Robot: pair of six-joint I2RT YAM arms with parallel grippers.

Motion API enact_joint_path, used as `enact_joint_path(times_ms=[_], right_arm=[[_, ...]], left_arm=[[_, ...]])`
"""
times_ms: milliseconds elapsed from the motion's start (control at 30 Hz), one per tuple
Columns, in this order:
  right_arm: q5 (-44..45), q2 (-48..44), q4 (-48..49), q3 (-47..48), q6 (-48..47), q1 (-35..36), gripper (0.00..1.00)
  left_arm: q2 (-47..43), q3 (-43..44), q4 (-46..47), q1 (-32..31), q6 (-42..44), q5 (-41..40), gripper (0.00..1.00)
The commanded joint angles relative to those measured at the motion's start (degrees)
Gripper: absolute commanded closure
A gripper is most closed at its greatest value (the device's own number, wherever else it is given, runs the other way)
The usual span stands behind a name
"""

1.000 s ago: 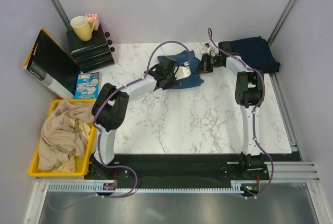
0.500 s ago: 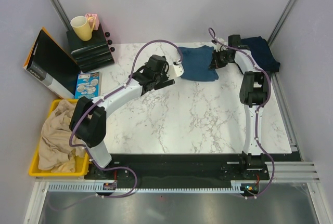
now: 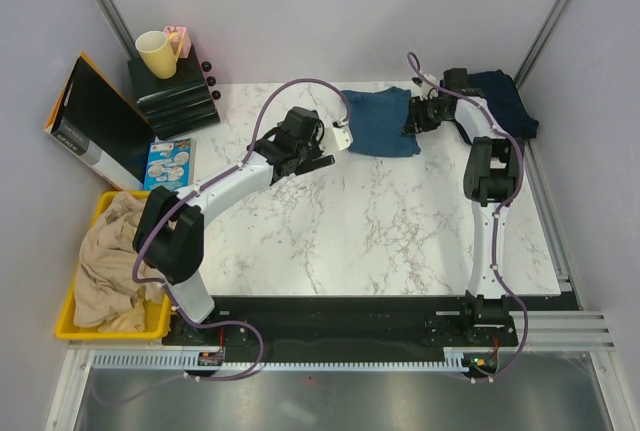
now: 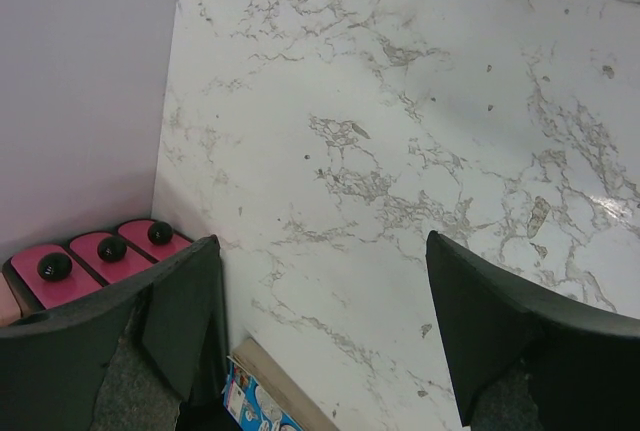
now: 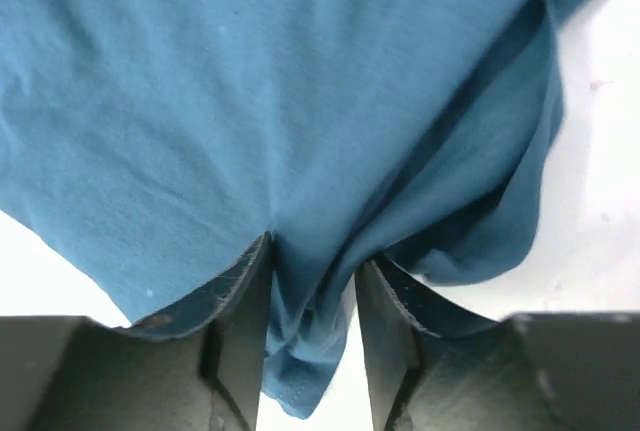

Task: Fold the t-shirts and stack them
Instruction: Neatly place the folded tshirt to the corner

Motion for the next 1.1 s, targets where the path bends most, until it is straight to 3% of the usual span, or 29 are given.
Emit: enact_joint_path(times_ms=[0, 367, 467, 533, 600, 767, 1067], right_arm=[[-5.61, 3.03, 0.48, 0.92, 3.87, -2.23, 0.52], [-25.56, 9.28, 7.42, 1.18, 13.64, -2.59, 0.56], [-29.17, 10.95, 8.82, 2.59, 16.88, -2.41, 0.71], [-29.00, 10.60, 9.27, 2.59, 17.50, -2.23, 0.83], [-27.43, 10.34, 9.97, 2.42, 19.34, -2.15, 1.00], [-24.79, 7.27, 10.24, 0.83, 19.54, -2.23, 1.00], [-6.34, -2.14, -1.78, 8.03, 2.40, -2.06, 1.00]], left_arm=[[-2.56, 0.20, -0.08, -0.06, 2.06, 0.09, 0.09], [-2.48, 1.78, -1.75, -0.50, 2.50, 0.62, 0.10], [-2.30, 2.57, -2.27, -0.50, 3.47, 0.53, 0.10], [-2.30, 3.09, -2.45, -0.59, 3.91, 0.45, 0.10], [-2.12, 3.45, -2.62, -0.68, 4.26, 0.53, 0.10], [-1.51, 4.85, -2.89, -1.03, 4.08, 0.27, 0.10], [-2.74, 4.06, -2.80, -1.82, 2.15, 0.36, 0.10]])
